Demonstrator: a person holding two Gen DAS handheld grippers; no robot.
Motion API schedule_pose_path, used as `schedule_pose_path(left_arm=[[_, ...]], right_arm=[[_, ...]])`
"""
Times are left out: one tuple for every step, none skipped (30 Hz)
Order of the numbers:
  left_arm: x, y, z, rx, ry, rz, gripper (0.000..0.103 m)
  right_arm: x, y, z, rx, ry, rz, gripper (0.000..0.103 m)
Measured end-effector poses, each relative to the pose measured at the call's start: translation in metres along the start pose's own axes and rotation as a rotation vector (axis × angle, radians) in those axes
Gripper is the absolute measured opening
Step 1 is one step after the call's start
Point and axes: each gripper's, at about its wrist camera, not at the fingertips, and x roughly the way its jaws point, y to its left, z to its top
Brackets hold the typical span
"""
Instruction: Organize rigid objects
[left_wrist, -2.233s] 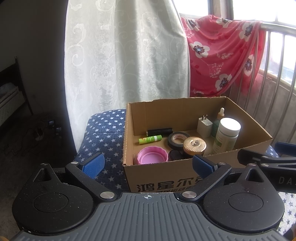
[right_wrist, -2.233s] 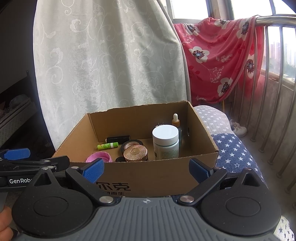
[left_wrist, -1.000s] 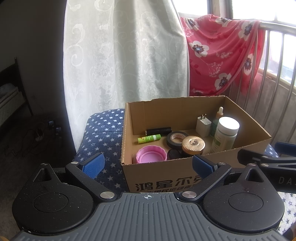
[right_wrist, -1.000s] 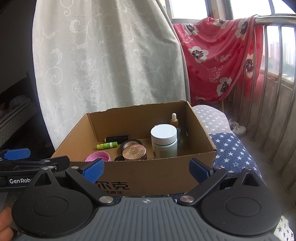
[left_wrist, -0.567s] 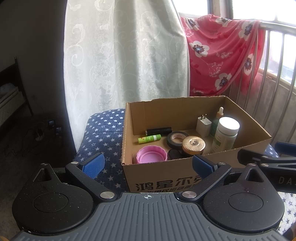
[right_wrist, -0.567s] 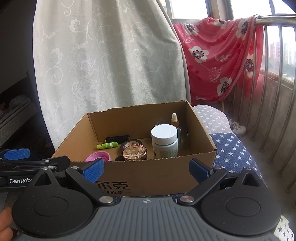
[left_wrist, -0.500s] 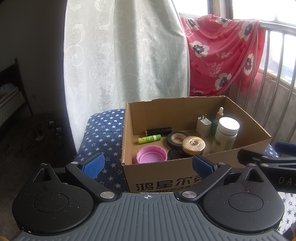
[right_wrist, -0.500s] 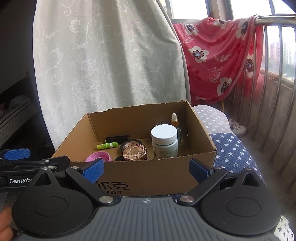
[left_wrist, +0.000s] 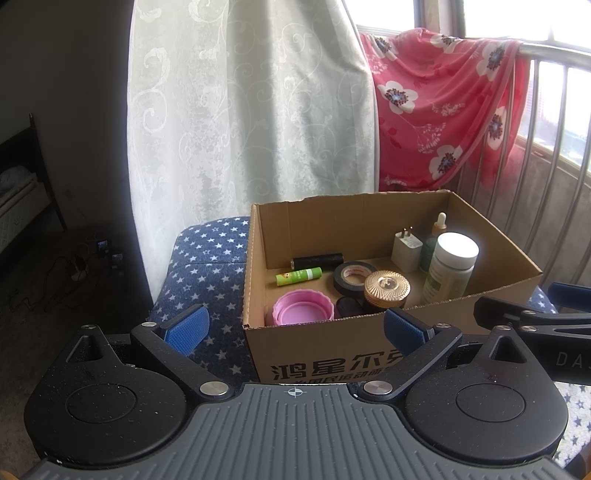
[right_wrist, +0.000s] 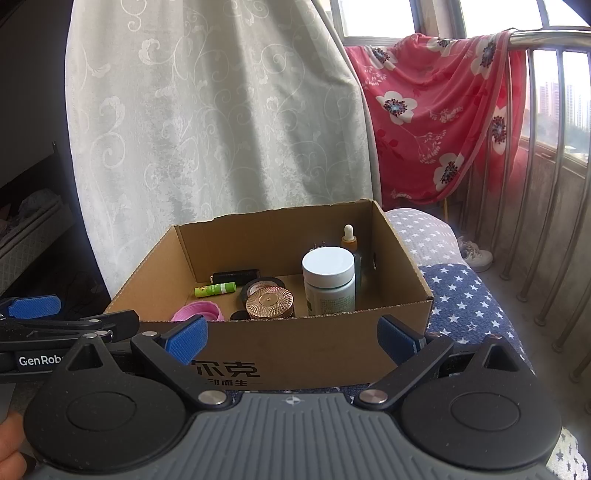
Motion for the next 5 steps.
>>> schedule_pose_path(left_arm=[[-0.0001, 0.0, 0.0001, 0.0, 0.0, 0.0, 0.102], [-0.0001, 0.0, 0.0, 0.001, -0.001, 0.0, 0.102], [0.0, -0.0001, 0.0, 0.0, -0.001, 0.0, 0.102], [0.0, 0.0, 0.0, 0.0, 0.0, 0.0, 0.102], [-0.0001, 0.0, 0.0, 0.0, 0.0, -0.001, 0.102]], right_arm=[[0.0001, -0.0001, 0.0, 0.0, 0.0, 0.0, 0.1], [0.0001, -0.0001, 0.0, 0.001, 0.0, 0.001, 0.1], [-0.0001, -0.0001, 0.0001, 0.001, 0.0, 0.001, 0.1], [0.0001, -0.0002, 0.0001, 0.0, 0.0, 0.001, 0.1], [0.0, -0.0002, 0.0001, 0.0, 0.0, 0.001, 0.1]])
